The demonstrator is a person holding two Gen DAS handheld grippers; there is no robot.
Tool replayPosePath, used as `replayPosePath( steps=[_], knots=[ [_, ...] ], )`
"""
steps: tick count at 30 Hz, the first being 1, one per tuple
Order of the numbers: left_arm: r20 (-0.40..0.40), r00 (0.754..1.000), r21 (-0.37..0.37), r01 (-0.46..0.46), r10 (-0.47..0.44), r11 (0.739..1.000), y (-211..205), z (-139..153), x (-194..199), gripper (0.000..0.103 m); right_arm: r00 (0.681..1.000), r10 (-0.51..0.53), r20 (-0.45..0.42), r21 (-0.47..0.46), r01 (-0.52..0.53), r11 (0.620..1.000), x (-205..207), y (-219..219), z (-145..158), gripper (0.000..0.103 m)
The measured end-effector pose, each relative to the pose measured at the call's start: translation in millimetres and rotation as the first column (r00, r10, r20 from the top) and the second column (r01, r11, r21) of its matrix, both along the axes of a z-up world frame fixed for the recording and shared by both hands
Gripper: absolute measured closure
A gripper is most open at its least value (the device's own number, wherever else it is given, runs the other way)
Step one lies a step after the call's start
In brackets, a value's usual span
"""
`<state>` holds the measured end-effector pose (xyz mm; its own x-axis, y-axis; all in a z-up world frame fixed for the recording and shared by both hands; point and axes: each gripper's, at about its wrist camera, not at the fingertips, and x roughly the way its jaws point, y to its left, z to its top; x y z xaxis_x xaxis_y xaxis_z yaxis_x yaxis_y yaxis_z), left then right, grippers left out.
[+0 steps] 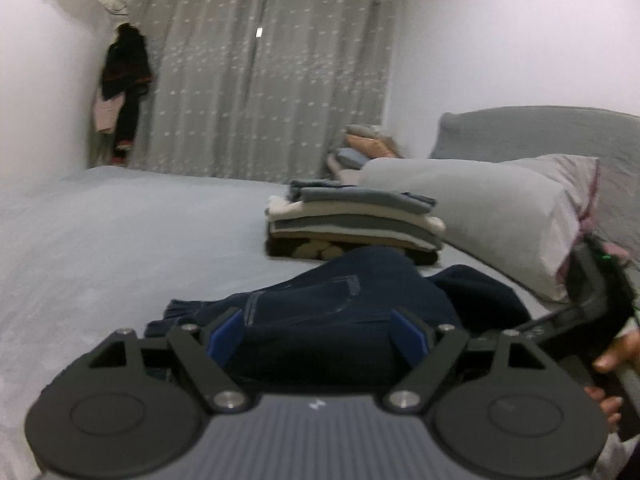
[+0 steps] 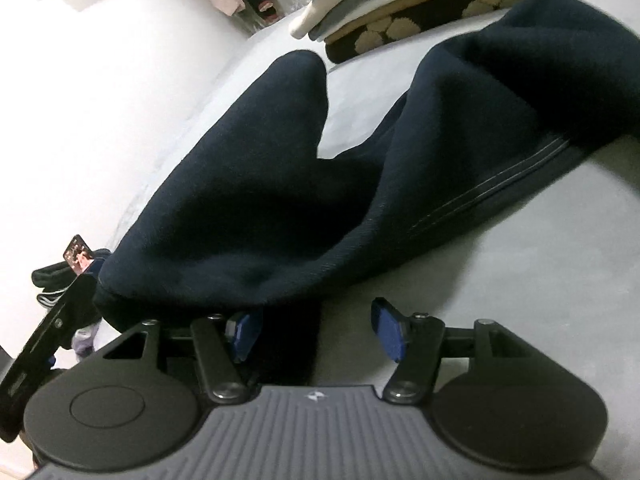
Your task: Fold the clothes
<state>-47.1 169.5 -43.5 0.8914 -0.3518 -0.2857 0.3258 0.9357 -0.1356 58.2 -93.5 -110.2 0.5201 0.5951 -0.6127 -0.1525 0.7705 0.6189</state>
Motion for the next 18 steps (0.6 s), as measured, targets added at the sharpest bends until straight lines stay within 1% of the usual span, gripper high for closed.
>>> replayPosePath(
  steps=[2, 4, 5, 7, 9, 10, 11, 12, 13, 14, 18],
  knots=[
    [-0.006, 0.999, -0.014, 0.054, -0.054, 0.998, -1.3, 1.8, 0.3, 0.022, 1.000, -0.002, -0.001, 0.003, 0.002, 1.000, 1.9, 4.5, -2.8, 0.039],
    [-0.011, 0.994, 0.003, 0.107, -0.107, 0.994, -6.0, 0.8, -1.1, 0.021, 1.000, -0.008, -0.002, 0.009, 0.008, 1.000, 3.6, 6.4, -4.9, 0.039],
    [-0.014, 0.992, 0.023, 0.127, -0.127, 0.992, -9.5, -1.0, -2.3, 0.021, 1.000, -0.015, 0.000, 0.014, 0.015, 1.000, 4.8, 7.6, -5.9, 0.039],
    [-0.022, 0.991, 0.090, 0.133, -0.132, 0.987, -20.6, -7.7, -1.5, 0.020, 1.000, -0.028, 0.006, 0.021, 0.028, 0.999, 5.1, 10.5, -8.2, 0.039],
    [-0.019, 0.995, 0.148, 0.101, -0.100, 0.984, -29.3, -13.5, -0.4, 0.021, 0.999, -0.039, 0.019, 0.025, 0.038, 0.999, 3.8, 13.0, -10.9, 0.041],
    [-0.019, 0.997, 0.169, 0.081, -0.079, 0.982, -32.3, -15.7, 1.1, 0.023, 0.999, -0.042, 0.026, 0.028, 0.041, 0.999, 3.0, 13.9, -12.0, 0.047],
    [-0.020, 0.998, 0.171, 0.061, -0.058, 0.983, -33.1, -16.7, 3.3, 0.030, 0.999, -0.036, 0.030, 0.040, 0.035, 0.999, 2.3, 14.8, -12.6, 0.062],
    [-0.023, 0.999, 0.167, 0.040, -0.037, 0.985, -33.2, -17.2, 5.9, 0.034, 0.999, -0.030, 0.034, 0.053, 0.028, 0.998, 1.6, 15.7, -13.2, 0.073],
    [-0.029, 1.000, 0.157, 0.015, -0.011, 0.987, -32.1, -17.3, 8.6, 0.045, 0.999, -0.018, 0.029, 0.086, 0.015, 0.996, 1.6, 16.6, -14.2, 0.091],
    [-0.037, 0.999, 0.143, -0.006, 0.012, 0.990, -30.3, -17.1, 11.3, 0.049, 0.999, -0.021, 0.027, 0.101, 0.018, 0.995, 0.6, 17.6, -13.9, 0.092],
    [-0.042, 0.997, 0.089, -0.064, 0.068, 0.994, -28.0, -12.4, 19.3, 0.058, 0.995, -0.061, 0.079, 0.074, 0.055, 0.996, -9.3, 21.9, -5.5, 0.095]
  ],
)
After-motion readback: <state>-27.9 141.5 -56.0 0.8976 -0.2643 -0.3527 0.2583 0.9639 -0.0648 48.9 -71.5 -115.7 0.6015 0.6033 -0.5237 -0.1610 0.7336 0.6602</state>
